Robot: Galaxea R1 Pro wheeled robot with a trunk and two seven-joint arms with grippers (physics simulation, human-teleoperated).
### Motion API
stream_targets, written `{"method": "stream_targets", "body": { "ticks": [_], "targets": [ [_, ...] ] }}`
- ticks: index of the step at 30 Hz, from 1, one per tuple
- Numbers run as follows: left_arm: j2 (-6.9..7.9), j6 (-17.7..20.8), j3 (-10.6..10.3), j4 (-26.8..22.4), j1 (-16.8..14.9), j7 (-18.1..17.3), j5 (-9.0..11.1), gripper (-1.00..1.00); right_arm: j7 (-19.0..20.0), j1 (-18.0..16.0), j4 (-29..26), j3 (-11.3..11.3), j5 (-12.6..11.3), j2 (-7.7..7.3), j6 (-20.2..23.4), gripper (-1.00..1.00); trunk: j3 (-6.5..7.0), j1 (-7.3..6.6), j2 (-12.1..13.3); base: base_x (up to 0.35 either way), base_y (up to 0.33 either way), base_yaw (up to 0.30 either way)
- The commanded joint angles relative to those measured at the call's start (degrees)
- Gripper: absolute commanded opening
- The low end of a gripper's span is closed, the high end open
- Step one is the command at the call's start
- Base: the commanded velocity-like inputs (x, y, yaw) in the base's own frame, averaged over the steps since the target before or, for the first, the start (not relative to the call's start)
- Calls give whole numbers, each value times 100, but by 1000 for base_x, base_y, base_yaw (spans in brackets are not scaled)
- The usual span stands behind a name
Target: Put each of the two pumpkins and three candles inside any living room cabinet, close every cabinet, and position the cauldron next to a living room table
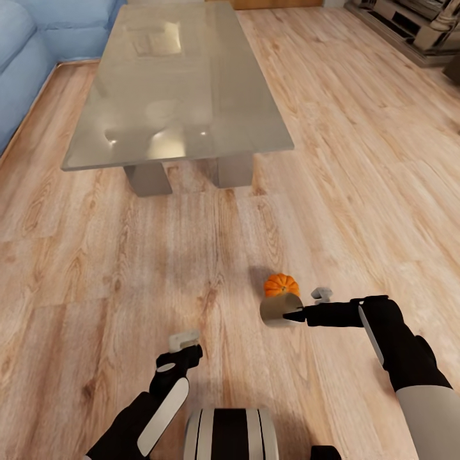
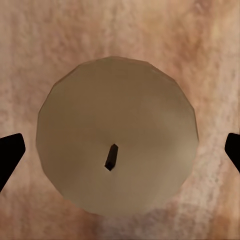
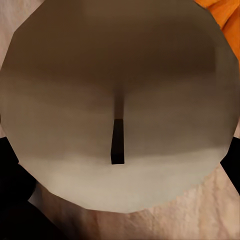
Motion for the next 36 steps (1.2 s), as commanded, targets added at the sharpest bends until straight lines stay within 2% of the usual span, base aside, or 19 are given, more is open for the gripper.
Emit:
{"method": "stream_targets", "body": {
  "ticks": [1,15,22,33,36],
  "targets": [
    [1,-1,0,-9,1,0,-12,100,-1,-1,1,0,-9,0,2,-100,-23,2,-2,0,0,0],
    [20,-1,-2,-54,3,7,-23,100,-1,8,-7,2,-3,0,-3,-100,-333,38,-20,0,0,0],
    [10,-38,43,-96,77,25,-23,100,-1,18,43,8,14,-9,-14,-100,-332,39,-21,0,0,0],
    [14,-45,56,-215,93,30,-23,100,-1,26,28,8,15,-9,-15,-100,-532,62,-33,0,0,0],
    [14,-49,61,-246,93,35,-23,100,-1,26,28,8,15,-9,-15,-100,-532,62,-33,0,0,0]
  ]
}}
